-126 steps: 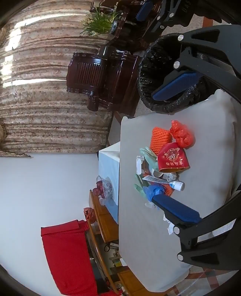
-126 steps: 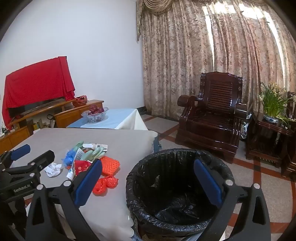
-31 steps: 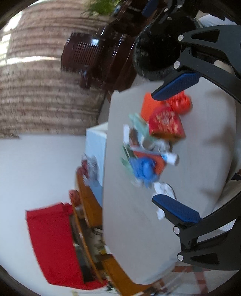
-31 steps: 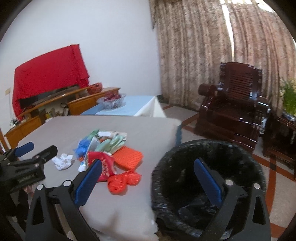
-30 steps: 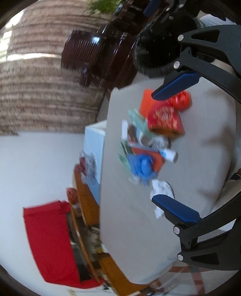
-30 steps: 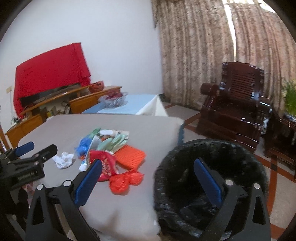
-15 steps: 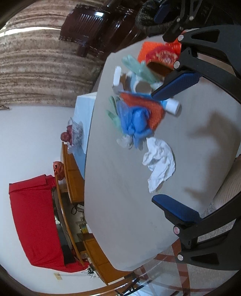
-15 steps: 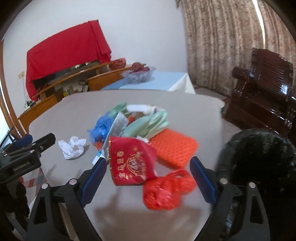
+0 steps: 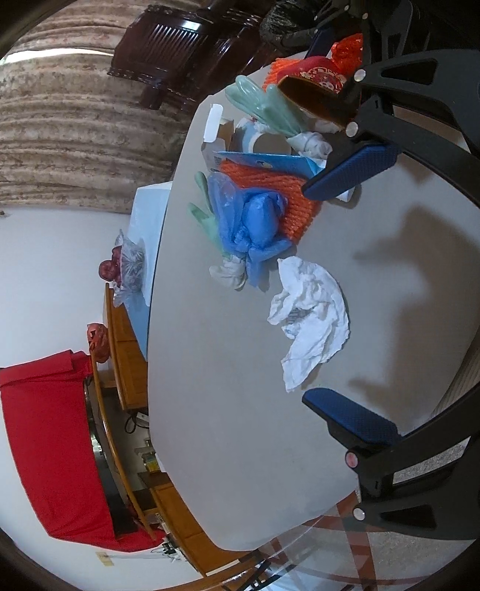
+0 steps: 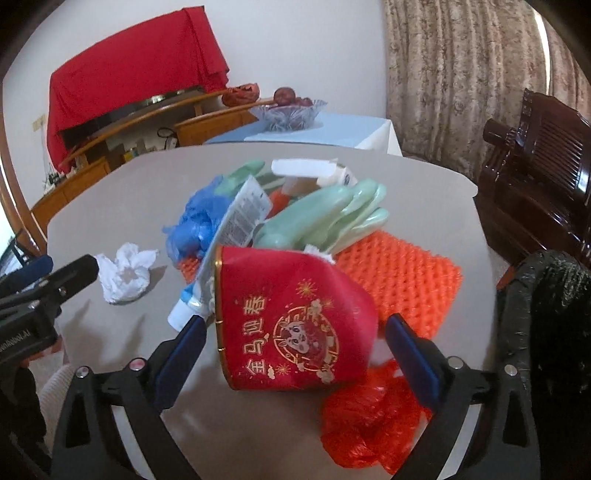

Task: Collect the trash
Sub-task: 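Reach the right tool to the red printed paper cup and grasp it, then carry the red cup over the bin with the right tool while the left tool grasps the white tube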

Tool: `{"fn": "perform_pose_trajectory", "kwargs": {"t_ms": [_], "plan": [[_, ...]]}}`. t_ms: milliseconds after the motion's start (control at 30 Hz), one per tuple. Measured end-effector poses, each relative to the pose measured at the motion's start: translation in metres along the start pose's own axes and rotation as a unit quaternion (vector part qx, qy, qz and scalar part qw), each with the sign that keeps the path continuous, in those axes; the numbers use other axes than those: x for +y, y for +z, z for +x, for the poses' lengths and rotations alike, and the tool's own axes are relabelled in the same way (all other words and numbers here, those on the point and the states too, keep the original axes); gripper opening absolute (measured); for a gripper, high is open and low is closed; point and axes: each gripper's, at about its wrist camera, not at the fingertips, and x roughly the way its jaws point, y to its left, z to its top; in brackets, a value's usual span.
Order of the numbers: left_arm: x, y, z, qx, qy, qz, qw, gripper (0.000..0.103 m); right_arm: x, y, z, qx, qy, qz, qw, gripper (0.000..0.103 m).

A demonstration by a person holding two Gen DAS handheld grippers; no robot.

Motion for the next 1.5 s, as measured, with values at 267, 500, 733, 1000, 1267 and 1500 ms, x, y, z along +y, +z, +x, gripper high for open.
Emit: {"fn": "perform_pose_trajectory", "kwargs": {"t_ms": [267,500,733,1000,1267,1500], "plan": [[-0.006,-0.004,0.008,0.008,-0.002,0.003,1.0,0.098,0.002,-0.001,0.008,0.014,0.036,-0.004,0.999,0.07],[-0.013,0.0,0.0,-0.007,-0.006,0.001,1.0,0.098,-0.006,0.005,-0.013,-0.015,0.055,0.01,0.998,0.07],[-0.042,0.009,0.001,-0.02,-0.03,0.021,0.9991,0.096,-0.027,0.017,-0.042,-0.048,0.036,0.027,0.998,0.07],[-0.078,0.012,0.023,-0.011,-0.058,0.05,0.997,0.076,-0.055,0.032,-0.041,-0.062,0.026,0.052,0.996,0.07],[-0.105,0.019,0.061,0.008,-0.073,0.073,0.9946,0.049,-0.067,0.033,-0.026,-0.053,0.024,0.06,0.996,0.07],[-0.105,0.014,0.074,0.02,-0.088,0.068,0.9936,0.004,-0.059,0.028,-0.018,-0.047,0.019,0.046,0.998,0.07]]}}
